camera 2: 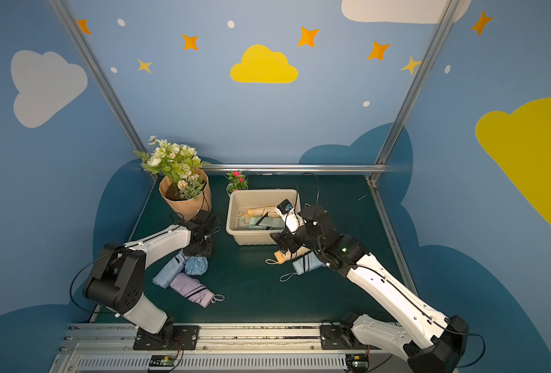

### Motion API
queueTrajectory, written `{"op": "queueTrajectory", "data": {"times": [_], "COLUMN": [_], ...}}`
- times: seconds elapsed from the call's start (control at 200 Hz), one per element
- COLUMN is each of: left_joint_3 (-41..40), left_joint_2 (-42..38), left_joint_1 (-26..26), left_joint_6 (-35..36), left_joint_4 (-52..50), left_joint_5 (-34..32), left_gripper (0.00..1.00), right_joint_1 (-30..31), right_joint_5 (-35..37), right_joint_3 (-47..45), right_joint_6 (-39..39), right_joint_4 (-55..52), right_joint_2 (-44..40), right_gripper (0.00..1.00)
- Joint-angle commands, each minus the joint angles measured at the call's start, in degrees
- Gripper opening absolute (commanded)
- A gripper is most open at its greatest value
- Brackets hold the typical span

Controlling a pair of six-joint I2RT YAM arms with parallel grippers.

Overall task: Put the umbrella into the storage box
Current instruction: Pick up the umbrella from the center of the board.

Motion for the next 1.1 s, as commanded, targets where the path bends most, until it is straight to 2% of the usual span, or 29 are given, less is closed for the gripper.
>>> {"op": "queueTrajectory", "data": {"times": [0.0, 0.16, 0.41, 0.536, 0.686, 0.861, 0.951, 1.091], "left_joint_3": [1.2, 0.8, -1.6, -1.4, 0.0, 0.2, 3.1, 10.4], "left_joint_2": [1.6, -1.0, -13.0, -20.9, -31.0, -40.6, -40.0, -33.9], "left_joint_1": [0.1, 0.1, 0.1, 0.0, -0.1, -0.2, -0.5, -2.7], "left_joint_6": [-1.0, -2.0, -4.9, -4.1, 5.0, 17.1, 21.7, 31.6], "left_joint_4": [0.5, -0.5, -3.5, -5.4, -2.7, 9.7, 13.3, 14.4], "left_joint_5": [0.2, -0.4, -3.1, -3.4, 0.5, 7.4, 10.3, 15.1], "left_gripper": [0.45, 0.29, 0.27, 0.25, 0.24, 0.25, 0.24, 0.25], "right_joint_1": [0.4, 0.4, 0.4, 0.4, 0.2, -0.2, -0.6, -0.9], "right_joint_5": [1.1, 1.6, 1.8, 2.9, 6.6, 9.7, 11.0, 12.5], "right_joint_3": [-0.9, -1.8, -4.1, -4.7, -5.4, -6.5, -6.9, -7.6], "right_joint_6": [0.3, 0.9, 3.1, 3.9, 6.0, 7.8, 8.2, 8.6], "right_joint_4": [0.8, 0.5, 1.5, 1.9, 2.4, 3.6, 3.8, 3.4], "right_joint_2": [-1.8, -3.1, -4.6, -4.8, -5.1, -6.2, -6.9, -8.6], "right_gripper": [0.89, 0.89, 0.89, 0.89, 0.89, 0.89, 0.89, 0.89]}}
